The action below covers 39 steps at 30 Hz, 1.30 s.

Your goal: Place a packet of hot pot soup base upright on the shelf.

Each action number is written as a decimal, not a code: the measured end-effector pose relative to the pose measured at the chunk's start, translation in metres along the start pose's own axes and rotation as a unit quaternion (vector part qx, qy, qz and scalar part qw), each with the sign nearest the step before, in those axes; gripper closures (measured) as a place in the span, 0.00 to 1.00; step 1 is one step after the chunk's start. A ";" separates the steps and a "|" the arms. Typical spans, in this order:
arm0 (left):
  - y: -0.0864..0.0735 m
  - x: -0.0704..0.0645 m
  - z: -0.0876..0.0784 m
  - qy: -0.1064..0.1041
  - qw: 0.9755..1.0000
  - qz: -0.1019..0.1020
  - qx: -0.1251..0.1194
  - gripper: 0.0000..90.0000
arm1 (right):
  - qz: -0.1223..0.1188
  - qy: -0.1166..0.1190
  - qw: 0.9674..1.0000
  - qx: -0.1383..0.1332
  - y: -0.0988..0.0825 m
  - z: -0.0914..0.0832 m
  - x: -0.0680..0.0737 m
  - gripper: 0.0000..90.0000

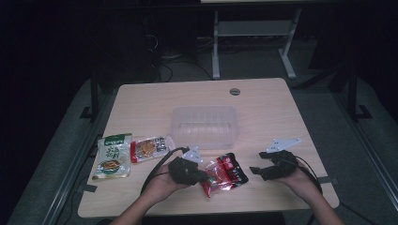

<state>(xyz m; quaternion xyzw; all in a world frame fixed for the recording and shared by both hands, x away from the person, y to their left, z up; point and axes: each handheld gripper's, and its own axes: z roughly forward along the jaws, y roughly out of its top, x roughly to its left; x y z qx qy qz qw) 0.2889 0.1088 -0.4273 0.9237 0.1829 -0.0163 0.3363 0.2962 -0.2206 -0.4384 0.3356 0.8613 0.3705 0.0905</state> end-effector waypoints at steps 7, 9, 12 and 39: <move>-0.013 0.005 0.008 0.005 0.999 -0.005 0.033 0.96 | 0.001 -0.001 1.000 0.001 0.000 0.000 0.000 0.32; -0.015 0.006 0.009 0.013 0.999 -0.008 0.037 0.97 | 0.000 -0.001 1.000 0.000 0.000 0.000 0.000 0.32; -0.019 0.008 0.011 0.025 0.998 -0.007 0.054 0.97 | -0.001 -0.003 1.000 -0.001 0.000 0.000 0.000 0.31; -0.003 0.004 0.022 0.020 0.999 0.011 0.038 1.00 | 0.016 0.021 0.999 -0.022 0.003 -0.001 0.002 0.30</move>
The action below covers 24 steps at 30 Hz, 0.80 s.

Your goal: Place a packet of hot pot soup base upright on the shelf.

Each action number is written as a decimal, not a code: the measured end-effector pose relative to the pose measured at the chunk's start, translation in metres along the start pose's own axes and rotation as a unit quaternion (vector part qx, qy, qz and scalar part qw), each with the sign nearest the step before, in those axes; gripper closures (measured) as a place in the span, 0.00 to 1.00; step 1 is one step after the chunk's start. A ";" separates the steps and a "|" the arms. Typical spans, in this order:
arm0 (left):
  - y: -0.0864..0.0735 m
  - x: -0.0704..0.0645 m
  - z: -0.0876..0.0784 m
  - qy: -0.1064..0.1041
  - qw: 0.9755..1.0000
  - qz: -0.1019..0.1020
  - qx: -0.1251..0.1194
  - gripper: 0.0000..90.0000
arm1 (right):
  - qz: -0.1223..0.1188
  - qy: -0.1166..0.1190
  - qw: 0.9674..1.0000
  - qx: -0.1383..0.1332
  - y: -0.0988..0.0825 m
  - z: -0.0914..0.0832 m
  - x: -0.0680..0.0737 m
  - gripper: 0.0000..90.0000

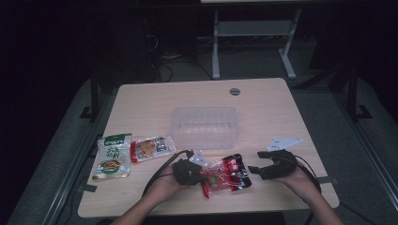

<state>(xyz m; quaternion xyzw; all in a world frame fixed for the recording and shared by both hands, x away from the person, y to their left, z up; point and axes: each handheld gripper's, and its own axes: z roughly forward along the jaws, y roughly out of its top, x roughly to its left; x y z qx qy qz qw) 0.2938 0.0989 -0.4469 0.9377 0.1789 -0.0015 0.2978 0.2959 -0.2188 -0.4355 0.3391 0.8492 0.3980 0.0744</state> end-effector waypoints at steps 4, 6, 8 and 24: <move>-0.001 0.000 0.001 0.001 1.000 0.000 0.005 1.00 | 0.015 0.022 1.000 -0.005 0.001 0.001 0.003 0.28; -0.002 0.000 0.003 0.002 1.000 -0.002 0.007 1.00 | 0.019 0.033 0.999 -0.005 0.002 0.001 0.004 0.28; -0.003 0.000 0.004 -0.001 1.000 -0.006 0.008 1.00 | 0.026 0.037 0.999 -0.001 0.002 0.003 0.005 0.27; -0.003 0.000 0.004 0.002 1.000 -0.003 0.010 1.00 | 0.069 0.107 0.991 0.032 0.004 0.037 0.006 0.23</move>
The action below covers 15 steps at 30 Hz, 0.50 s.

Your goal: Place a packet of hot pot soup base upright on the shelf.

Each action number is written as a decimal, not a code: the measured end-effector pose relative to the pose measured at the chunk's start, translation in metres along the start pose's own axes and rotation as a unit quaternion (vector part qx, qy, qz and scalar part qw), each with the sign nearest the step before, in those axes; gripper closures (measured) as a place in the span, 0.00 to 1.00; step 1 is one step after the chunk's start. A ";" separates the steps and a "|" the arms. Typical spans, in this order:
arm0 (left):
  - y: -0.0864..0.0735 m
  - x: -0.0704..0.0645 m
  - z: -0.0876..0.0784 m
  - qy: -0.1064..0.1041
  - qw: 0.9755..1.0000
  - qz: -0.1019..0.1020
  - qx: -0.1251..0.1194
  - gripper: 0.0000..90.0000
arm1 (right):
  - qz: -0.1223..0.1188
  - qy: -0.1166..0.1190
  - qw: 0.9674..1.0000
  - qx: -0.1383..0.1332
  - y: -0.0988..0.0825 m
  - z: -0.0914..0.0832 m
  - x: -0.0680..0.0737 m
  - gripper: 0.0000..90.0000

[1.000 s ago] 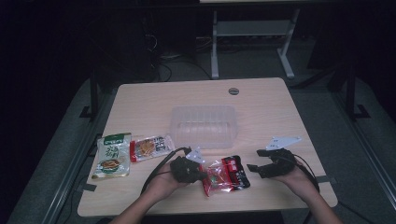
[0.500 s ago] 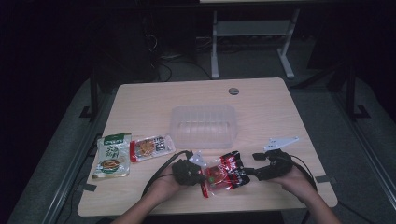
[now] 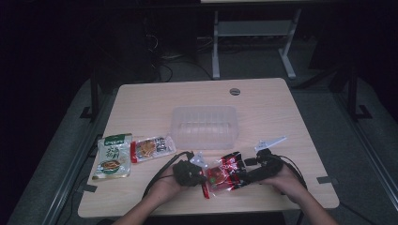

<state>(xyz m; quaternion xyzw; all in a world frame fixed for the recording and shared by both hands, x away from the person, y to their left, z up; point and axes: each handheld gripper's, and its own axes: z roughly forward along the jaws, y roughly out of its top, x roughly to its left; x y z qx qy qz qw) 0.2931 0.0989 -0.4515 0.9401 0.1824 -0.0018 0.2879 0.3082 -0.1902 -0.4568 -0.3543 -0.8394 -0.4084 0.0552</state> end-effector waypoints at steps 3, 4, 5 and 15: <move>0.000 0.000 0.000 -0.001 1.000 -0.006 -0.002 1.00 | 0.008 0.020 1.000 0.005 0.000 0.005 0.000 0.24; 0.000 0.000 0.000 -0.001 1.000 -0.008 -0.003 1.00 | 0.009 0.028 1.000 0.007 -0.001 0.007 0.001 0.25; 0.000 0.001 0.000 -0.001 1.000 -0.008 -0.003 1.00 | 0.009 0.037 0.999 0.009 -0.001 0.008 0.002 0.26; 0.000 0.000 0.000 0.000 1.000 -0.009 -0.001 1.00 | 0.002 0.044 0.999 -0.012 0.004 0.008 0.004 0.57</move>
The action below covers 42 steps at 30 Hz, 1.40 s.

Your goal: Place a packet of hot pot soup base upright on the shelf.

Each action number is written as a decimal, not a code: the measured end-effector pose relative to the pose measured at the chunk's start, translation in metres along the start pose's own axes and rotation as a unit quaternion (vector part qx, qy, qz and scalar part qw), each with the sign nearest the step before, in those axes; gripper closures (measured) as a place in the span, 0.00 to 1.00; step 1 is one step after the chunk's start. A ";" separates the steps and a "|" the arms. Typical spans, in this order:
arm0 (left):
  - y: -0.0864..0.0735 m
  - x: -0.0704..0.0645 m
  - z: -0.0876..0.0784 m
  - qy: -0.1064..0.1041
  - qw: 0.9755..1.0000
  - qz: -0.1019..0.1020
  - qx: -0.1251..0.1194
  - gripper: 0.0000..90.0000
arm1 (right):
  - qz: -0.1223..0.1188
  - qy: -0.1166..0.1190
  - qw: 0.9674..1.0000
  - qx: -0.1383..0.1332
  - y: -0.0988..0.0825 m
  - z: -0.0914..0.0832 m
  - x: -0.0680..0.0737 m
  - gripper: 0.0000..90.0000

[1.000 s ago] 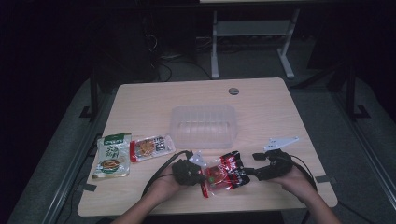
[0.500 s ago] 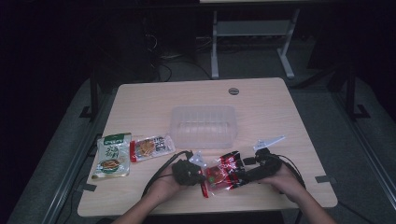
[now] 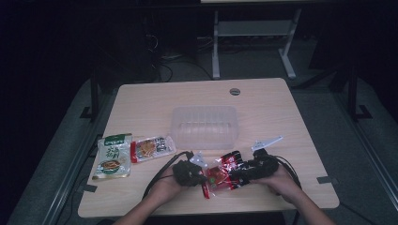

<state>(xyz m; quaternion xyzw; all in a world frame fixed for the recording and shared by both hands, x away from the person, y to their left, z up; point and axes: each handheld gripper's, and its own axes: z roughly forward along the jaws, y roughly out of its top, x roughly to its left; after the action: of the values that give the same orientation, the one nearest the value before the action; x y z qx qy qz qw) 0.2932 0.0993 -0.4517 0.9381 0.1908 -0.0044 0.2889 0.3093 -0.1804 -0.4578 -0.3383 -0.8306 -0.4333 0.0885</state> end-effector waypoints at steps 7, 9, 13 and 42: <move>0.000 -0.001 0.000 0.000 1.000 -0.004 -0.004 1.00 | -0.021 0.021 1.000 0.007 0.004 0.008 0.008 0.75; 0.000 0.000 0.000 -0.001 1.000 -0.005 -0.004 1.00 | -0.027 0.020 0.999 0.009 0.005 0.008 0.008 0.81; 0.000 0.000 0.000 -0.003 1.000 -0.006 -0.004 1.00 | -0.045 0.014 0.999 0.012 0.005 0.008 0.009 0.92; -0.029 0.013 -0.046 -0.025 0.997 -0.025 -0.065 0.76 | -0.110 0.082 0.989 -0.052 0.033 -0.017 0.039 1.00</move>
<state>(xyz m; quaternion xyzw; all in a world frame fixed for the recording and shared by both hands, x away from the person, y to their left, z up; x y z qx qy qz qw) 0.2903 0.1513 -0.4304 0.9118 0.2069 -0.0224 0.3540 0.2985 -0.1621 -0.4088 -0.2120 -0.8289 -0.5096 0.0906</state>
